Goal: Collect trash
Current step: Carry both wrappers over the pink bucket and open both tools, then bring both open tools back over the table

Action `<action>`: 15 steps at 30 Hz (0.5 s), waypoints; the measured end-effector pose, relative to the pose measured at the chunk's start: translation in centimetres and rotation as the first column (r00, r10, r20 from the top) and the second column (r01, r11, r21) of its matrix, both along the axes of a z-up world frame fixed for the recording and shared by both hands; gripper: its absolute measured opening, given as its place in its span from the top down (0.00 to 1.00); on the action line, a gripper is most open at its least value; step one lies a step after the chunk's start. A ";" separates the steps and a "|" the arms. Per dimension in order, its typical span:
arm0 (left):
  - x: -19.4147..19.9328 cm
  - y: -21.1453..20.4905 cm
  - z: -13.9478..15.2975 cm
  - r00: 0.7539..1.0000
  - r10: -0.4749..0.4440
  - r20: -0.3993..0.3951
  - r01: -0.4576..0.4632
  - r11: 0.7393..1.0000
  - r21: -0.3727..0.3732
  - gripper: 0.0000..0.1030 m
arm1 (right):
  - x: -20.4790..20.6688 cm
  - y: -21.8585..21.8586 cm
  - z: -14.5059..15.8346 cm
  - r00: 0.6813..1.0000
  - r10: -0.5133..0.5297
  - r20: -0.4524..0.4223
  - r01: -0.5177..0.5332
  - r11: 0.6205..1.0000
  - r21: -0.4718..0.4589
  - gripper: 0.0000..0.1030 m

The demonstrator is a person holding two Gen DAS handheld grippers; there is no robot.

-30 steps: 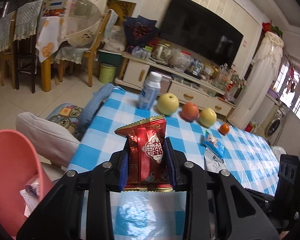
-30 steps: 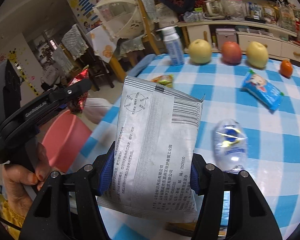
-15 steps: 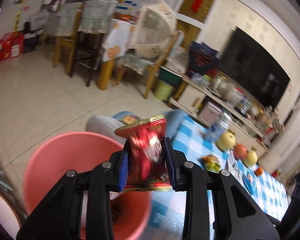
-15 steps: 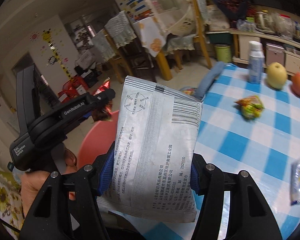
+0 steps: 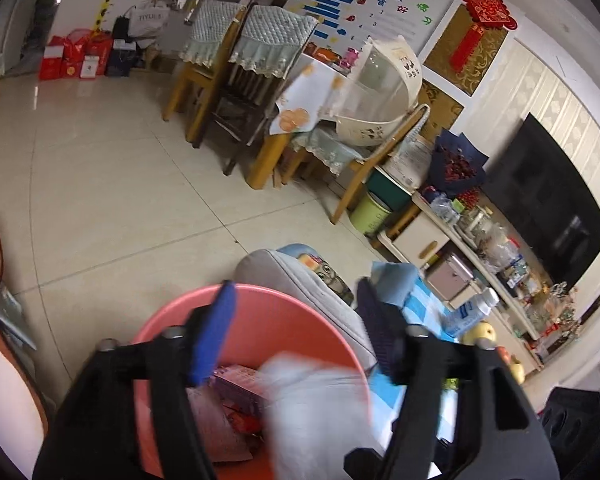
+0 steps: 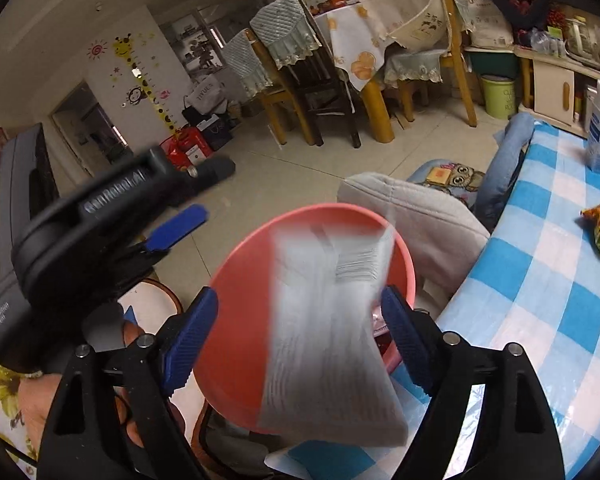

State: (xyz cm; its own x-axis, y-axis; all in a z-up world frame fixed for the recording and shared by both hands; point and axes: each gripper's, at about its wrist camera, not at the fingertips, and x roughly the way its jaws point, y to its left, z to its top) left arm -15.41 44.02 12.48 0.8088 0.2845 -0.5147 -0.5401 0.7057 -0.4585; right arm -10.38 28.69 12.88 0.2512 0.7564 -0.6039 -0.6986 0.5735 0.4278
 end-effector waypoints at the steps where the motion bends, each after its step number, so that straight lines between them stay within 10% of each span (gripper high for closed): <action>1: 0.1 -0.1 0.1 1.000 0.004 -0.006 -0.004 1.000 0.012 0.28 | 0.0 -0.2 -0.1 1.000 -0.010 0.005 0.010 1.000 -0.002 0.19; 15: 1.6 -3.0 1.3 0.999 -0.035 -0.007 0.036 0.987 0.158 0.11 | -2.2 -7.1 -1.4 0.975 -0.129 0.181 0.152 0.981 -0.121 0.14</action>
State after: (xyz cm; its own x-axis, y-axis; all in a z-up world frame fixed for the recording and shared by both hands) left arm -13.81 40.99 13.78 0.8179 0.3337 -0.4687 -0.5149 0.7881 -0.3374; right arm -12.60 21.57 11.48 0.4574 0.6220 -0.6356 -0.6633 0.7147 0.2220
